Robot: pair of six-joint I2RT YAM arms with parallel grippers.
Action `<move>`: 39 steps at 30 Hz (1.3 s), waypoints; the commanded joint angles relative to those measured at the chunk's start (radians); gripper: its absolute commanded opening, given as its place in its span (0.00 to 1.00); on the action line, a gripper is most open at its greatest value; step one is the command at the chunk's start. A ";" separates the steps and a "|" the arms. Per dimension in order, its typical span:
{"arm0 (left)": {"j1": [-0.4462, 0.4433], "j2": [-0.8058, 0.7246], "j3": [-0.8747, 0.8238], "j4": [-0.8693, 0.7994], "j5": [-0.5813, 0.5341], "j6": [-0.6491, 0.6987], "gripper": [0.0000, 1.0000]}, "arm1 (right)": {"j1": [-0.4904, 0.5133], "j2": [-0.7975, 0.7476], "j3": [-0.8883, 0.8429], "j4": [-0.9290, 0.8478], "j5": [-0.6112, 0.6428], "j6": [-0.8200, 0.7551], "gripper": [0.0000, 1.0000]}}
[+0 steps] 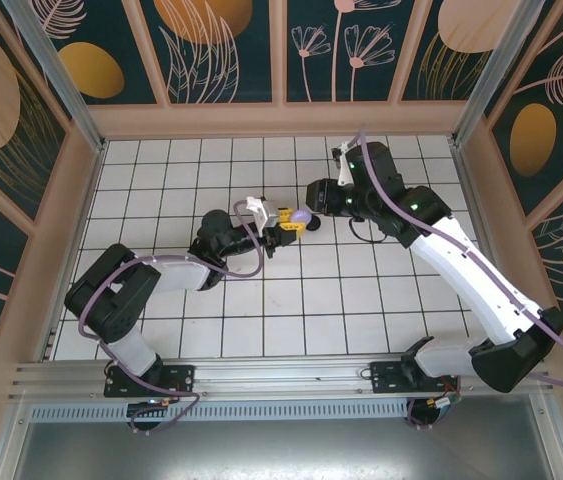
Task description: Insert wireless bluetooth earbuds into charging case
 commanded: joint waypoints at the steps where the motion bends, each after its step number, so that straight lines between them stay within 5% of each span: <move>1: 0.004 -0.044 0.053 -0.096 -0.065 -0.071 0.00 | -0.020 -0.033 -0.020 0.024 0.022 0.013 0.49; 5: 0.005 -0.054 0.128 -0.320 -0.117 -0.111 0.00 | -0.041 -0.049 -0.065 0.052 0.028 0.019 0.60; 14: 0.024 -0.101 0.084 -0.350 -0.305 -0.236 0.00 | -0.125 -0.102 -0.173 0.092 0.031 0.024 0.67; 25: 0.222 -0.012 0.025 -0.344 -0.221 -0.535 0.00 | -0.287 -0.183 -0.316 0.144 -0.015 0.039 0.67; 39: 0.229 0.189 0.119 -0.517 -0.182 -0.605 0.00 | -0.343 -0.195 -0.368 0.173 -0.038 0.042 0.68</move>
